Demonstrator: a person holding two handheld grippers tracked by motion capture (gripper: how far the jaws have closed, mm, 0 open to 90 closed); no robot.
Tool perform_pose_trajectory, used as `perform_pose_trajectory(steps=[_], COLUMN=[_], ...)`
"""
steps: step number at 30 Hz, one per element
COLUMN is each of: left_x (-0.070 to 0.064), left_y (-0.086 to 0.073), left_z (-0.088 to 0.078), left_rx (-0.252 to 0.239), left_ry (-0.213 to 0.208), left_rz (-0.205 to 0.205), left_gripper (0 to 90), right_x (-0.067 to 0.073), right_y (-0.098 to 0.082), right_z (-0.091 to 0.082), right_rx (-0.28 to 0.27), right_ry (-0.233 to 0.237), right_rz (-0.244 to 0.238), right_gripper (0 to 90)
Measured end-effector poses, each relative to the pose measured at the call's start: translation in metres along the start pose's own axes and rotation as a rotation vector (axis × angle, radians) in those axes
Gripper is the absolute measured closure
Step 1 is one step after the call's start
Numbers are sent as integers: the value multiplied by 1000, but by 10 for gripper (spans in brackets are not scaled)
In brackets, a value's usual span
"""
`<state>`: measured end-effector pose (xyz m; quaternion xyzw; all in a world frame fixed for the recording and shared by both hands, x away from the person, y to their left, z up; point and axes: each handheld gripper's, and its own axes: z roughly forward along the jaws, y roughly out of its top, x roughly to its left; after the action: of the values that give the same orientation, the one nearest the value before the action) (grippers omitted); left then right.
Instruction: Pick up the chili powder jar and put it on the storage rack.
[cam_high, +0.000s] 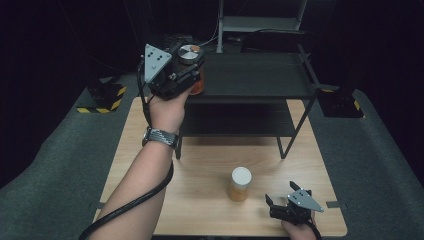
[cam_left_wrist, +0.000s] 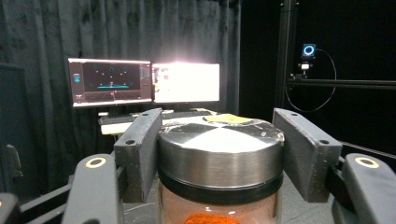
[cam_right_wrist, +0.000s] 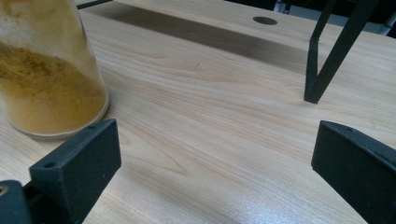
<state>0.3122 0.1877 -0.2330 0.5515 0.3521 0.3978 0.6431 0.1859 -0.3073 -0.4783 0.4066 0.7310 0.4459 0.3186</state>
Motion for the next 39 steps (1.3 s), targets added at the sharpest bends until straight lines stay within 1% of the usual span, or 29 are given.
perform_pose_trajectory(steps=[5, 9, 15, 23, 25, 35, 39], left_x=[-3, -6, -7, -6, -6, -7, -7], left_y=[-5, -9, -13, -13, -14, -10, -10], left_z=[8, 14, 19, 18, 17, 17, 18], left_rx=[-3, 4, 9, 9, 8, 25, 30], left_ry=[7, 8, 12, 8, 8, 9, 8], left_rz=[-7, 1, 2, 9, 17, 16, 9], left_gripper=[355, 355, 355, 355, 354, 349, 341], right_x=[-1, -2, -1, -1, -1, 0, -1], right_y=[0, -1, -1, -2, -2, -1, -2], right_z=[0, -1, -1, -1, -1, -1, -1], right_rx=[-1, -4, -6, -8, -7, -7, -9], right_ry=[6, 8, 8, 7, 6, 3, 5], right_rz=[2, 12, 5, 3, 0, -2, 3], right_gripper=[6, 6, 6, 6, 6, 6, 6])
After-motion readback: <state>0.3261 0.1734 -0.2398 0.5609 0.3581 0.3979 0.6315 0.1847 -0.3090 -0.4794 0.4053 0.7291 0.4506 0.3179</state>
